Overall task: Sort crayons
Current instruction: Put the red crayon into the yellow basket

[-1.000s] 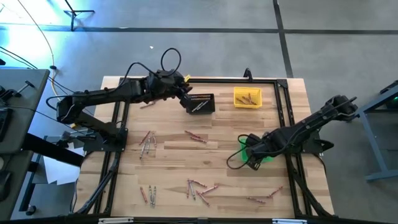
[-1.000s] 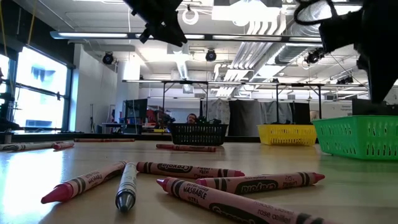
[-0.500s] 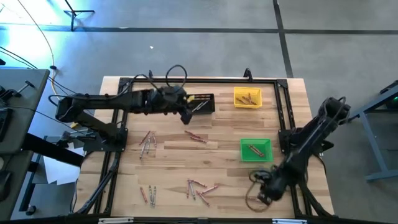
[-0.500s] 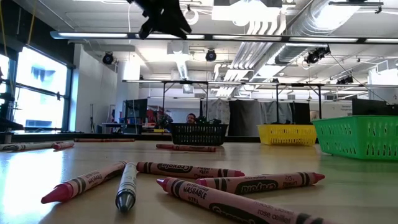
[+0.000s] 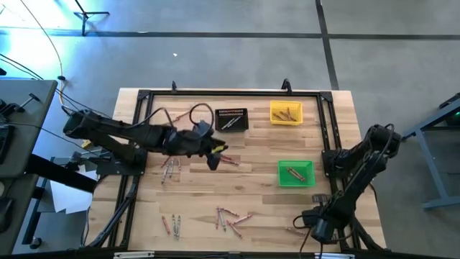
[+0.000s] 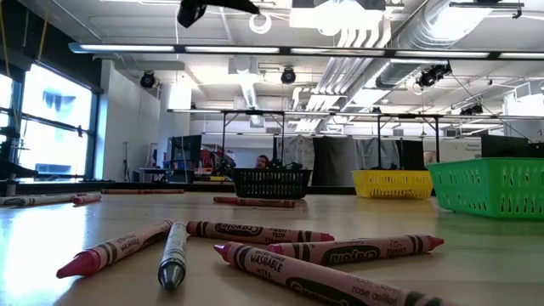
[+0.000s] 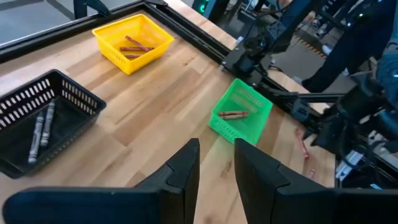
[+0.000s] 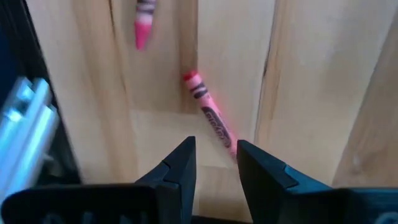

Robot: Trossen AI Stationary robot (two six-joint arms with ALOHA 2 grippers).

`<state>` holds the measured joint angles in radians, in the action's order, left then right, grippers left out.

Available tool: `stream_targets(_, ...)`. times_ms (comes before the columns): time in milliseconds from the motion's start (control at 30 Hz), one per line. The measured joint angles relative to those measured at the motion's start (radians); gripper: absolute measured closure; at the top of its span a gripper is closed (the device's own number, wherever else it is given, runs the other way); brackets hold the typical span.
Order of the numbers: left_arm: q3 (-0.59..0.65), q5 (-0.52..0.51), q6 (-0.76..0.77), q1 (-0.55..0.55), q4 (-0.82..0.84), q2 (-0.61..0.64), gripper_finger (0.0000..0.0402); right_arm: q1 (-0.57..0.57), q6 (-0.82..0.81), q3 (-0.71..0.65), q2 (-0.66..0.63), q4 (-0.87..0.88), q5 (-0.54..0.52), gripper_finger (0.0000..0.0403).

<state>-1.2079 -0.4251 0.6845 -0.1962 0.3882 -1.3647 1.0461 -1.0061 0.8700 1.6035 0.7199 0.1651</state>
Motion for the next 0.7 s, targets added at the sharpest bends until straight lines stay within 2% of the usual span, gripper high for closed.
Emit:
stream_targets(233, 0.000, -0.104, 0.053, -0.088, 0.000, 0.000, 0.0316, 0.002, 0.155, 0.000, 0.054, 0.022, -0.006, 0.0302)
stream_targets(467, 0.000, -0.169, 0.072, -0.122, 0.000, 0.000, 0.0316, 0.002, 0.219, 0.002, 0.087, -0.001, -0.003, 0.0307)
stream_targets(567, 0.000, -0.172, 0.073, -0.121, 0.000, 0.000, 0.0316, 0.002, 0.218, 0.001, 0.088, -0.013, 0.001, 0.0329)
stream_targets(700, 0.000, -0.193, 0.072, -0.119, -0.001, 0.000, 0.0316, 0.001, 0.201, 0.001, 0.090, -0.028, 0.027, 0.0384)
